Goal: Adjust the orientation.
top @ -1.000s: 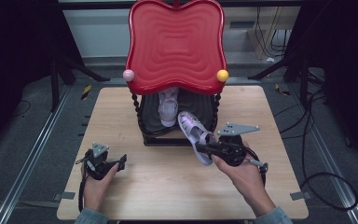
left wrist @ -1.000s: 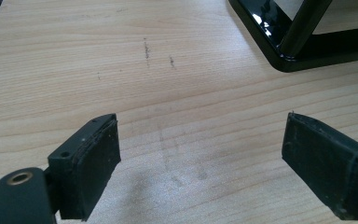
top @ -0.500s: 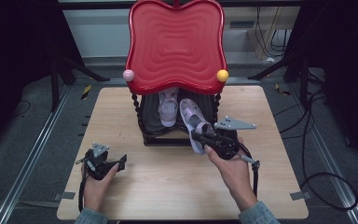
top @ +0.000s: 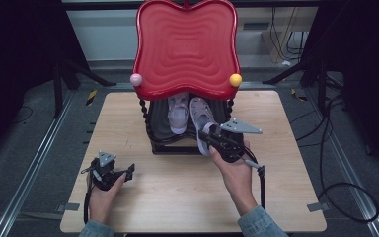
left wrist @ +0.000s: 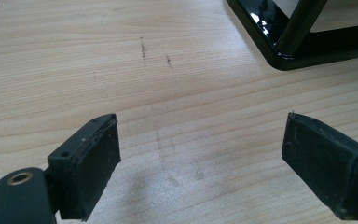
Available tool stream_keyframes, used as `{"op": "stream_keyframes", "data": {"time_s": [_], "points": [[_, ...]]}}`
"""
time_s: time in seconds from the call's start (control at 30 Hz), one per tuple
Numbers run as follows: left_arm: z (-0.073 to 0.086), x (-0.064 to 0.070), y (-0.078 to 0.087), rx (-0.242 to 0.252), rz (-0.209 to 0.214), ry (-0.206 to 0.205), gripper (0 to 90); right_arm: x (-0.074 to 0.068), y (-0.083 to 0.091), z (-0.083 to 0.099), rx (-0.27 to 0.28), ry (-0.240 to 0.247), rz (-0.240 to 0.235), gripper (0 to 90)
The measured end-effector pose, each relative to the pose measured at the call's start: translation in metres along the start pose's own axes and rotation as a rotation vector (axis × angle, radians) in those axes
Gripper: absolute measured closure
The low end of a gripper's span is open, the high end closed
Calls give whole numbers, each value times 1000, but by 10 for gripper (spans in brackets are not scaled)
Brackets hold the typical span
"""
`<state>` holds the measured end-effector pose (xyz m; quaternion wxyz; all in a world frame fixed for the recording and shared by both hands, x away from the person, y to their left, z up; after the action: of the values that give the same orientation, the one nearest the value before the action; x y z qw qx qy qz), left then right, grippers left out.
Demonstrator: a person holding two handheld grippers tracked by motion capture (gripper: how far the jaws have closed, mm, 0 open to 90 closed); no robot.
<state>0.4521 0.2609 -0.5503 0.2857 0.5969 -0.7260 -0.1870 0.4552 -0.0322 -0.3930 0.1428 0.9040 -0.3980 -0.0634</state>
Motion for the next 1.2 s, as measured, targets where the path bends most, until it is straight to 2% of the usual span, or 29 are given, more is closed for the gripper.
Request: {"op": "stream_keyframes", "data": {"time_s": [0.07,0.13,0.27,0.4,0.57,0.93,1.2], "points": [[0,0,0,2,1,1,107,1,-3,-1,-1,-4,11,863],[-1,0,1,2,1,-2,106,2,-8,-2,-4,14,42,863],[0,0,0,1,3,0,107,4,-14,-3,-9,8,65,863],[-1,0,0,2,4,2,107,9,-29,-4,-9,15,122,863],[0,1,0,1,7,2,107,12,-42,-6,-4,19,160,864],[-1,1,0,1,7,1,107,18,-57,-10,4,36,222,864],[-1,1,1,2,9,4,107,24,-67,-13,12,54,303,864]]}}
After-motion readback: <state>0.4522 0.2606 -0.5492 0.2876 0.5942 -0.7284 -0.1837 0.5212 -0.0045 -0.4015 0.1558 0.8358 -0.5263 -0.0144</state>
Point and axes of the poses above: each handheld gripper's, and its own axes: y roughly backward along the jaws, z roughly out of its underside, x roughly to its right, the point moved 10 cm from there along -y, roughly forward along the jaws, and after that the axes turned 14 degrees about y, right-handed, at the moved point
